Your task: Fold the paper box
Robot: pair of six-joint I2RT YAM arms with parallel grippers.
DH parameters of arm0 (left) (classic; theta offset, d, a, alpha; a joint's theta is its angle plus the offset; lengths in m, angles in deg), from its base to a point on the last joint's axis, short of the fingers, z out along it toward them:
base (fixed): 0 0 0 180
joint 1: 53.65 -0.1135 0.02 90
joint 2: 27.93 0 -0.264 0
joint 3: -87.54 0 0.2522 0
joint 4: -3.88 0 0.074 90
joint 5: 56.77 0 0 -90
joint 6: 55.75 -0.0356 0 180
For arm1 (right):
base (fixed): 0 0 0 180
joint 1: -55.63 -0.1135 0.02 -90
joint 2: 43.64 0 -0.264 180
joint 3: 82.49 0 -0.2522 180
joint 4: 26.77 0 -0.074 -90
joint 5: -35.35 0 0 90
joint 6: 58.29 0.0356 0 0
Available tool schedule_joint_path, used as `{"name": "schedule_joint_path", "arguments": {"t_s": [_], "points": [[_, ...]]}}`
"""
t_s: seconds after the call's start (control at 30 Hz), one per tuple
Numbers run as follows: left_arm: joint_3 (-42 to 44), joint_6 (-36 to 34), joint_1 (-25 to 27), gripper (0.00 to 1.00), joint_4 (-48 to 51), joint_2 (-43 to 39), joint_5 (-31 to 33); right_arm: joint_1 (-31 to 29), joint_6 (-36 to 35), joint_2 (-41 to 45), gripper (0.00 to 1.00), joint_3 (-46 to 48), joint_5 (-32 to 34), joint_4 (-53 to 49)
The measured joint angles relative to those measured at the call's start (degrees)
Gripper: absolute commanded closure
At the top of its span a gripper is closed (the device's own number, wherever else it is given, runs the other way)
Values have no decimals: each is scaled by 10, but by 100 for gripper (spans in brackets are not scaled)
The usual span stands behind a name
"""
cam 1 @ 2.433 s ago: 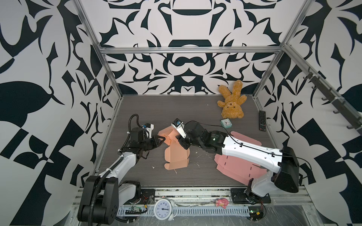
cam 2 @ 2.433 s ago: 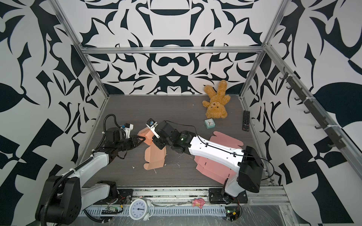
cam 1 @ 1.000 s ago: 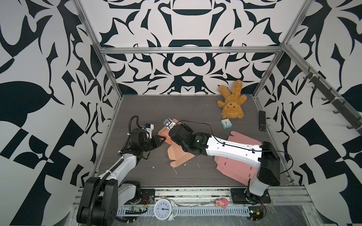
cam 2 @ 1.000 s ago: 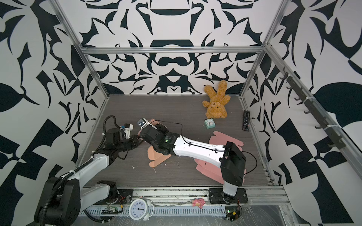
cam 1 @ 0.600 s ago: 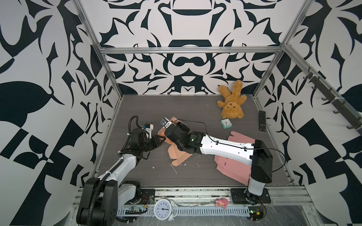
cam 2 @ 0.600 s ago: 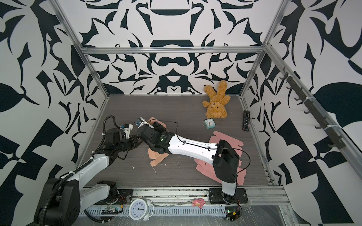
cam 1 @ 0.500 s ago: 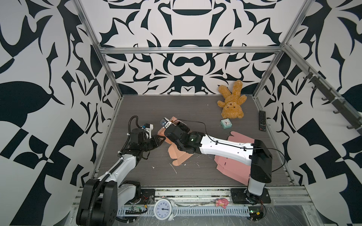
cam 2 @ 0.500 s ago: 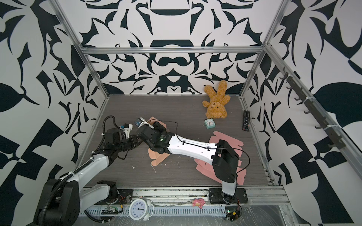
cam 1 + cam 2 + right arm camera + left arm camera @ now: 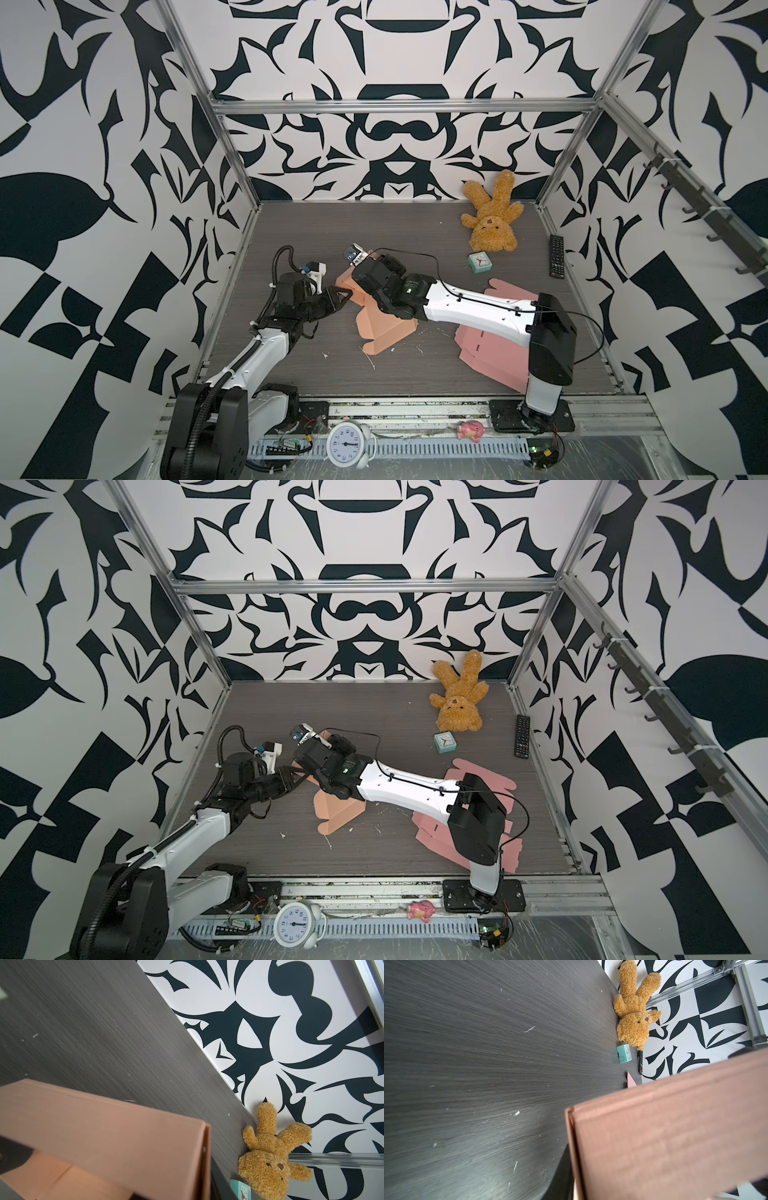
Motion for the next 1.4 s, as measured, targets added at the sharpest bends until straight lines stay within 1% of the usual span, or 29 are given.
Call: {"name": "schedule_joint_path", "arguments": {"t_s": [0.13, 0.3, 0.37, 0.5, 0.57, 0.73, 0.87, 1.03, 1.2, 1.3, 1.4], "points": [[0, 2, -1, 83, 0, 0, 5, 0, -7, -21, 71, -23, 16, -5], [0, 2, 0, 83, 3, 0, 9, -1, -13, -30, 72, -27, 37, -13], [0, 2, 0, 83, 2, 0, 9, -2, -13, -30, 70, -27, 41, -18], [0, 2, 0, 83, 2, 1, 8, -7, -3, -29, 61, -27, 44, -30], [0, 2, 0, 83, 1, 3, 8, -8, 8, -22, 57, -20, 35, -39], [0, 1, 0, 83, -3, 17, 7, -8, 37, 24, 53, 12, -9, -55], [0, -1, 1, 83, -13, 21, 3, -8, 54, 57, 49, 19, -55, -56], [0, -2, 1, 83, -13, 22, 4, -8, 67, 79, 42, 24, -111, -56], [0, -2, 1, 83, -12, 22, 4, -8, 74, 83, 41, 27, -136, -64], [0, -2, 1, 83, -13, 23, 4, -8, 74, 83, 42, 27, -135, -70], [0, -2, 1, 83, -13, 23, 4, -8, 71, 83, 45, 27, -122, -76]]}}
